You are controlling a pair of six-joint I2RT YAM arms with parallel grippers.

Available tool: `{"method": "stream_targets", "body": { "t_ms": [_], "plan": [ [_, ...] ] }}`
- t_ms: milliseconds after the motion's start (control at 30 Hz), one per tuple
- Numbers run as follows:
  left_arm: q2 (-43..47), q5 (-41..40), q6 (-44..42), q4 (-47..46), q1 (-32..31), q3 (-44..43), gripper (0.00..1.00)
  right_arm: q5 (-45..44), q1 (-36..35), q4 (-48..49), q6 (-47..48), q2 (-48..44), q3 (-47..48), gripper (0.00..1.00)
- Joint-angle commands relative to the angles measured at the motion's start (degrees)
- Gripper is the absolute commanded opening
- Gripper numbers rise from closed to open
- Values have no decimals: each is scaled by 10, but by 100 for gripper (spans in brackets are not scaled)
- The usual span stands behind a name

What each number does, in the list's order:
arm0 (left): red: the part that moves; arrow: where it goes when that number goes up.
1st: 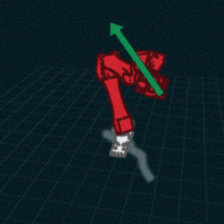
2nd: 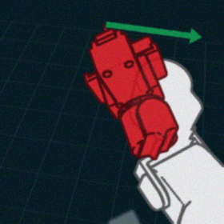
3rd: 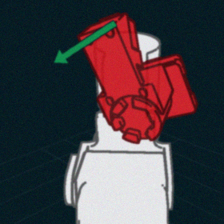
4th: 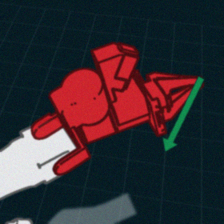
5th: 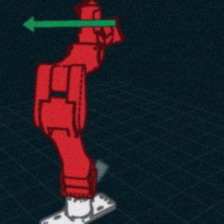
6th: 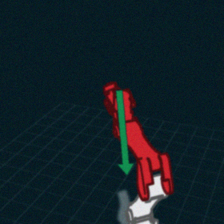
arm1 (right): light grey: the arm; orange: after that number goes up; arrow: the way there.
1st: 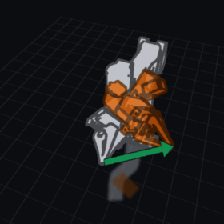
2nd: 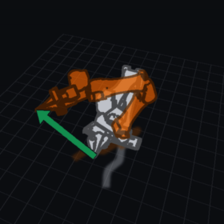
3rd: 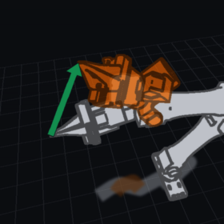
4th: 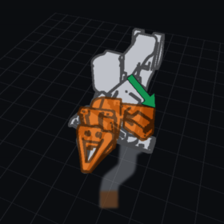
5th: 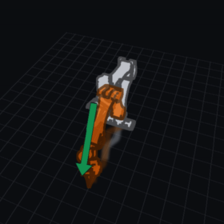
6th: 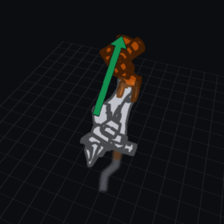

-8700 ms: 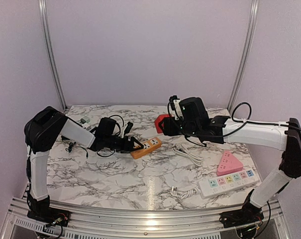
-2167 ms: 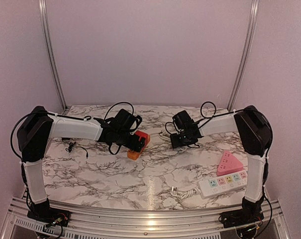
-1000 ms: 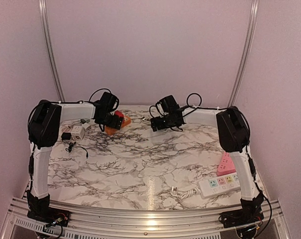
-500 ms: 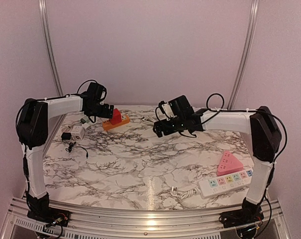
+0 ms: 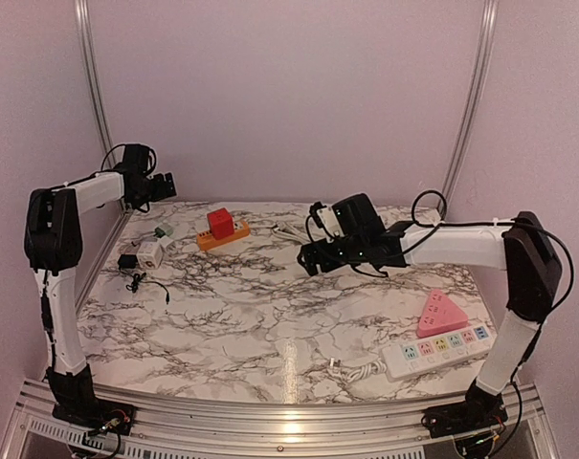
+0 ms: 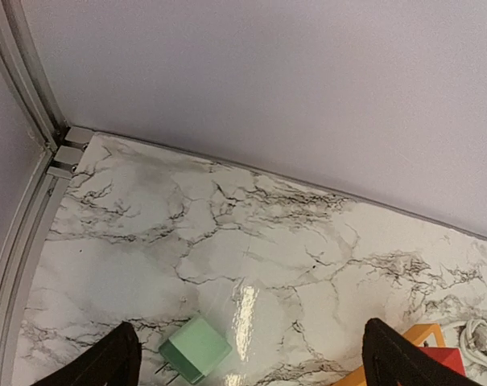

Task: Insert the plug
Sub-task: Move the socket to the corner of the board.

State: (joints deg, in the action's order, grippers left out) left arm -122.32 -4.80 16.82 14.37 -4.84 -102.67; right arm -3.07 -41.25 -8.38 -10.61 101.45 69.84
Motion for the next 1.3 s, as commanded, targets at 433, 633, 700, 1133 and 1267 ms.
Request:
{"method": "stream_targets", "body": {
  "t_ms": [433, 633, 700, 1133, 1267],
  "plan": [
    [-192, 413, 176, -208, 98, -105, 99, 7, -20, 25, -29, -46, -57, 95],
    [-200, 432, 178, -193, 97, -78, 99, 6, -23, 19, -28, -42, -49, 95],
    [-169, 431, 182, -217, 96, -31, 99, 7, -23, 19, -27, -40, -47, 96],
    [-65, 488, -23, -151, 17, -31, 99, 15, -23, 14, -25, -37, -31, 96],
    [-78, 447, -147, -28, -16, -72, 99, 15, -23, 15, -27, -49, -44, 96]
  ]
}}
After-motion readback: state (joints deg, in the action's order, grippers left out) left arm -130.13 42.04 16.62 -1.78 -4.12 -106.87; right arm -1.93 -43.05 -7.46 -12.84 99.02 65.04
